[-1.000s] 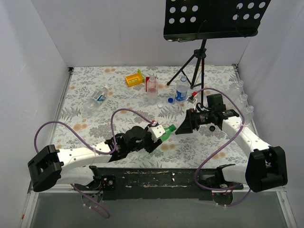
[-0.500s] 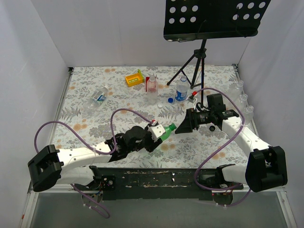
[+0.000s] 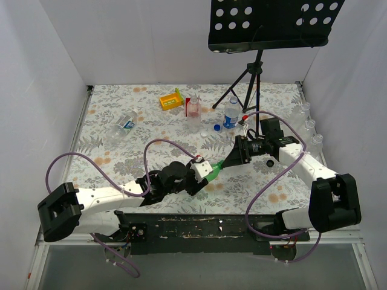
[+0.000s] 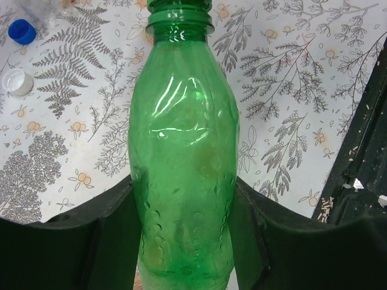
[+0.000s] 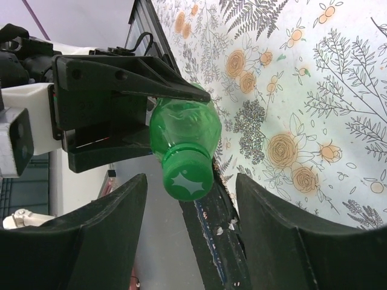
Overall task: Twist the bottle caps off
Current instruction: Unscrew the bottle cap from the plastic bottle.
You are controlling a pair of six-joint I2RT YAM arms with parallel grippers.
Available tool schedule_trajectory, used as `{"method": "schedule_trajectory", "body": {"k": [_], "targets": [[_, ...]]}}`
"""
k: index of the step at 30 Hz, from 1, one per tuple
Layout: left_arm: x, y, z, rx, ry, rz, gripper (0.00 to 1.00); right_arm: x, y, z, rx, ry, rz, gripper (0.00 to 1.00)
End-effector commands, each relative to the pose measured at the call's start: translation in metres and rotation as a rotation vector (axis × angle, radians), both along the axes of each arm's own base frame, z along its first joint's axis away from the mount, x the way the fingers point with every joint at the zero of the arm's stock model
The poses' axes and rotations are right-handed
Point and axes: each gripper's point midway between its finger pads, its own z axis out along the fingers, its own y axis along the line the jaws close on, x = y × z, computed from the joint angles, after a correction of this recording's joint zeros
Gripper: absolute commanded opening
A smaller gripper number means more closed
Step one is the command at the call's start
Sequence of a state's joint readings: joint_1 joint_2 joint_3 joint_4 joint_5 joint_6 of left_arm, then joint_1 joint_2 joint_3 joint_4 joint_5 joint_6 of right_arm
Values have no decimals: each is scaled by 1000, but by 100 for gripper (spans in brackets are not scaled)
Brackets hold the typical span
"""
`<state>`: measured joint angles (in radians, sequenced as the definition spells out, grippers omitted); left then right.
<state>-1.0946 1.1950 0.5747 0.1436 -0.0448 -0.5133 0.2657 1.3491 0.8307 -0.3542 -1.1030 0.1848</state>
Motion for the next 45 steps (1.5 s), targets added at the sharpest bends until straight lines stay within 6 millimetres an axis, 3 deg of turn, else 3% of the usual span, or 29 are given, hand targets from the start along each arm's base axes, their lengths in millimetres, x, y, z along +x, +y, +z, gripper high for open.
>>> {"method": "schedule_trajectory", "body": {"k": [1,18,26,27,30,36,38,42,45], "targets": [[0,-9,8,-22,-20,-26,6,5,3,18,44,-61,15,66],[-2,-13,12,-30,-26,-43,5,-1,6,18,64,-62,41,45],[-4,-12,20,-77,-8,-30,6,-6,6,21,83,-121,88,20],[-6,-12,24,-98,2,-33,5,-12,5,24,123,-181,137,14],[-24,-13,31,-152,77,-134,6,-25,3,31,194,-417,252,7],[-65,0,44,-246,376,-435,6,-46,0,28,142,-881,509,6],[-78,8,49,-264,460,-536,6,-44,-4,27,120,-1039,572,6],[-83,17,54,-284,551,-616,6,-31,-3,26,39,-1312,610,7],[-79,16,50,-274,576,-616,6,-25,-4,24,0,-1309,621,7]]}}
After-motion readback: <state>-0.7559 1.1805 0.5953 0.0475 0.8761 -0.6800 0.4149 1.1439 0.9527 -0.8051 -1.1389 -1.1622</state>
